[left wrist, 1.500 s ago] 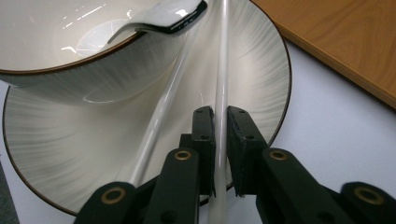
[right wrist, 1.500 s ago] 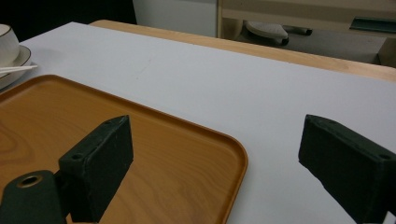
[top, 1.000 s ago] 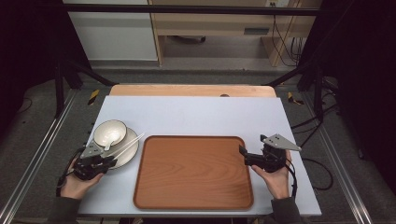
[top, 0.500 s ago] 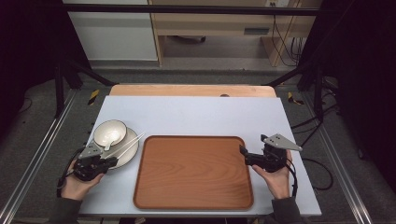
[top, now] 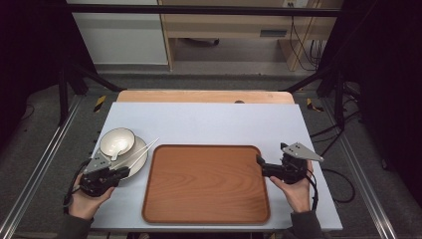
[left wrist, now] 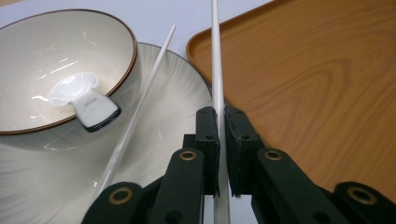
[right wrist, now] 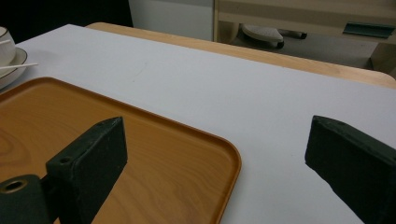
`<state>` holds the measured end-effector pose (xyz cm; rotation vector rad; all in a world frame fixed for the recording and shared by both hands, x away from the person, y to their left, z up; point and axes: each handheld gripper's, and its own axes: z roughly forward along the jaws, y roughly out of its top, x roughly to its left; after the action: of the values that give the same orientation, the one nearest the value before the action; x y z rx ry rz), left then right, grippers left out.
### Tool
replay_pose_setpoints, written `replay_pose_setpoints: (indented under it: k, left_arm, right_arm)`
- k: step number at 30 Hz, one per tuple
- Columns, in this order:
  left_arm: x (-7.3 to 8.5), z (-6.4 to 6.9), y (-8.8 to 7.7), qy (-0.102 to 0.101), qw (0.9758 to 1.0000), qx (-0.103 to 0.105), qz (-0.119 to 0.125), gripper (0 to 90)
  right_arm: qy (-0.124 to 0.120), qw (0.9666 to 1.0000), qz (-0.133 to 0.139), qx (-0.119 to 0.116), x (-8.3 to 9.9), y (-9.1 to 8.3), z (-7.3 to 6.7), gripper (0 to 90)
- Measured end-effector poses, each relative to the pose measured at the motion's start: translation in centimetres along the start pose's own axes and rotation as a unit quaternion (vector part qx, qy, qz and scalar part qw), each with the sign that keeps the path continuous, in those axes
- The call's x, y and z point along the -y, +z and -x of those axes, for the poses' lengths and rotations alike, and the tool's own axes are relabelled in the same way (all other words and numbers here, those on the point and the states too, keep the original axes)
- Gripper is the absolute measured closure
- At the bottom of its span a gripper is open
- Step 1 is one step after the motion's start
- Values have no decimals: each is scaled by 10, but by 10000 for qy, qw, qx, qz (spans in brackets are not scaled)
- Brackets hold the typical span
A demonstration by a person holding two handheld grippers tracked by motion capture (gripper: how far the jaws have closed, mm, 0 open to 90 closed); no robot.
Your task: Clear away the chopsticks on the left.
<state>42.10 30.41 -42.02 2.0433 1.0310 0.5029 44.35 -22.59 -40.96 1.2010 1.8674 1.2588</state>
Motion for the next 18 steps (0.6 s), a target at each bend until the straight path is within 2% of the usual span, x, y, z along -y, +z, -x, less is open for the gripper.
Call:
replay_pose_setpoints:
  k: [5,8,13,18]
  left_arm:
    - [-5,14,-1,-130,9999,-7,56,843]
    - [-8,26,-1,-287,9994,-111,173,843]
    - [-12,42,3,-466,9976,-415,306,843]
    - [-18,48,8,-712,9952,-590,304,843]
  right_arm:
    - [36,10000,14,-2,-1,-1,0,56]
    - [43,10000,25,4,-1,-2,-1,56]
    - [45,10000,27,26,-2,-3,-1,56]
    - [72,10000,23,39,-2,-2,-1,56]
